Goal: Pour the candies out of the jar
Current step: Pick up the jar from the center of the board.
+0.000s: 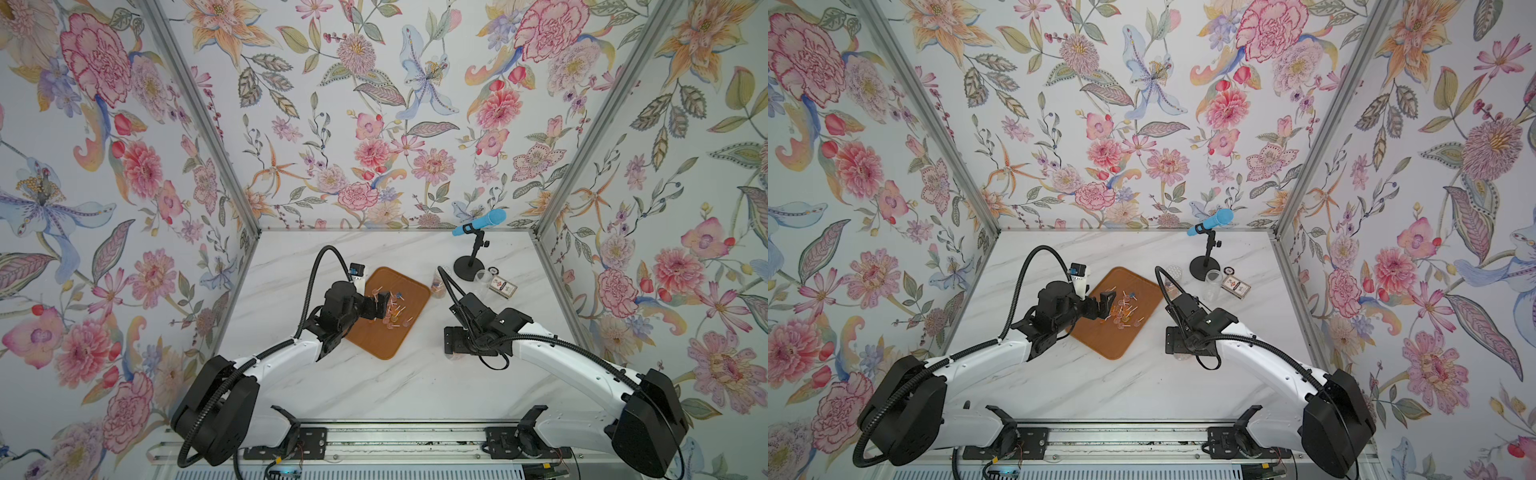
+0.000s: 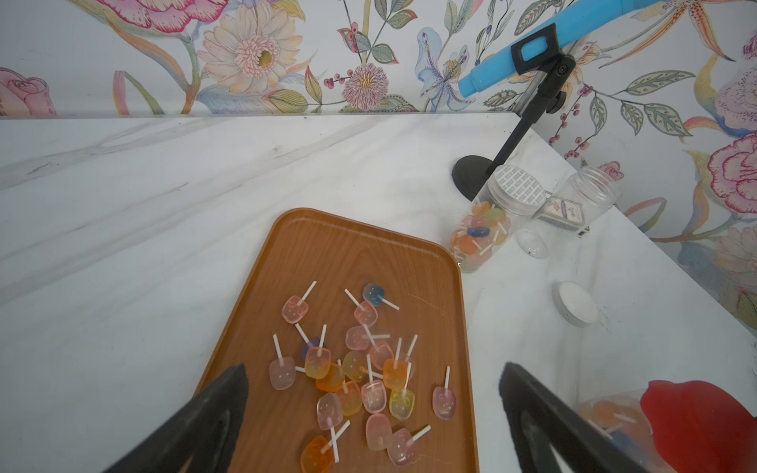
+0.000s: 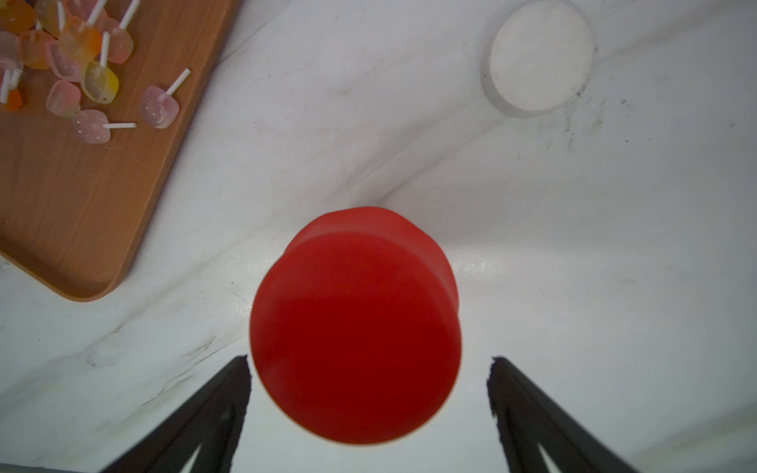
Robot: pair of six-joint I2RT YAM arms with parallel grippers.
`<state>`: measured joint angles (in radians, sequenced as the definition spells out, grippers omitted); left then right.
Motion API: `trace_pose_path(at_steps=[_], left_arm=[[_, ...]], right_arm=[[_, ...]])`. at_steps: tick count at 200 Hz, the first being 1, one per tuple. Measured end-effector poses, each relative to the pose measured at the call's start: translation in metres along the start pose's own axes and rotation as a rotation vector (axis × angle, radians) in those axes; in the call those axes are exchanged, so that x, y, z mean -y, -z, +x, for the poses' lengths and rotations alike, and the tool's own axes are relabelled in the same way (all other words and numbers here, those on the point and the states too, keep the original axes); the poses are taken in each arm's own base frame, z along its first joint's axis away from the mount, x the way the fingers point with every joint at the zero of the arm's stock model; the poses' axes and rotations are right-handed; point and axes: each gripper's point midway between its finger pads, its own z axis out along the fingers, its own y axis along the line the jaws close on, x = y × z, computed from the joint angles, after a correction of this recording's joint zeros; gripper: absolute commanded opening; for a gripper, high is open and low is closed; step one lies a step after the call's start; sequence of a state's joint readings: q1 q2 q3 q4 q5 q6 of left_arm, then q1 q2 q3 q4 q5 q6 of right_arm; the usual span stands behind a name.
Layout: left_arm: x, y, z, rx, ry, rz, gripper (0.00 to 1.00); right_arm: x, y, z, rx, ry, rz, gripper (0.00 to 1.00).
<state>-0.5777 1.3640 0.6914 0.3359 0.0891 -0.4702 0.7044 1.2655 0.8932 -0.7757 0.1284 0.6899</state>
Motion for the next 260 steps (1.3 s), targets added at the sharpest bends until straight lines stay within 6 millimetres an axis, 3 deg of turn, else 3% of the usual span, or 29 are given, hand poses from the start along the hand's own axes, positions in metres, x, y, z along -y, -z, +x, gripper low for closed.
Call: trace_pose_path(at_steps=[49, 125, 170, 192, 223, 260], left_arm=[[-0.001, -0.002, -0.004, 0.007, -0.001, -0.022, 0.99], [-0.01, -0.007, 0.009, -0.058, 0.0, -0.083, 0.99], [-0.011, -0.007, 0.009, -0.061, -0.003, -0.084, 0.99], [-0.007, -0.002, 0.002, -0.04, -0.014, -0.069, 0.99], [0.001, 0.01, -0.012, 0.012, -0.018, -0.011, 0.99], [0.011, 0.021, -0.02, 0.057, -0.067, 0.072, 0.99]], right_arm=[[-0.003, -0.004, -0.019, 0.049, -0.052, -0.045, 0.8], [-0.005, -0.016, -0.022, 0.04, -0.037, -0.026, 0.73], [-0.007, -0.017, -0.028, 0.044, -0.012, -0.011, 0.59], [-0.01, -0.016, -0.029, 0.024, 0.014, -0.006, 0.57], [-0.023, 0.004, -0.051, 0.008, 0.038, -0.059, 0.56], [-0.058, 0.054, -0.098, 0.065, 0.068, -0.23, 0.55]])
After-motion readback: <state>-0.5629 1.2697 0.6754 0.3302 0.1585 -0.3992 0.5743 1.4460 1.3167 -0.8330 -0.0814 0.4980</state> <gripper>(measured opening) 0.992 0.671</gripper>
